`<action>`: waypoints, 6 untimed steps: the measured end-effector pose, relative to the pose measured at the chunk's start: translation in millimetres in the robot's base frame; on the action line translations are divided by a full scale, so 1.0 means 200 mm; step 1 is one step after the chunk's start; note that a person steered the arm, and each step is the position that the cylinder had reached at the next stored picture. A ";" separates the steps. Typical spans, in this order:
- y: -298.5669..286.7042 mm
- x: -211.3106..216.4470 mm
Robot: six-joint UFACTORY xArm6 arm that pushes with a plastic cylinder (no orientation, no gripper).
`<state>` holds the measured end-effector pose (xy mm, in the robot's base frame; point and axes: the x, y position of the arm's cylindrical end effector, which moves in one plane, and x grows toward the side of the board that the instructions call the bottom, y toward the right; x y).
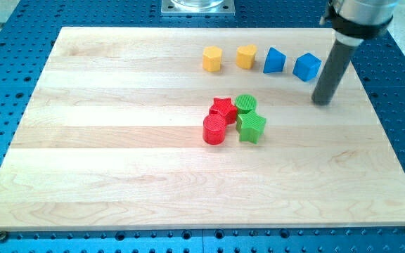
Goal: Place your arm to the left of the hexagon
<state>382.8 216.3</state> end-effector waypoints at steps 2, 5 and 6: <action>-0.05 -0.24; -0.55 0.07; -0.97 0.07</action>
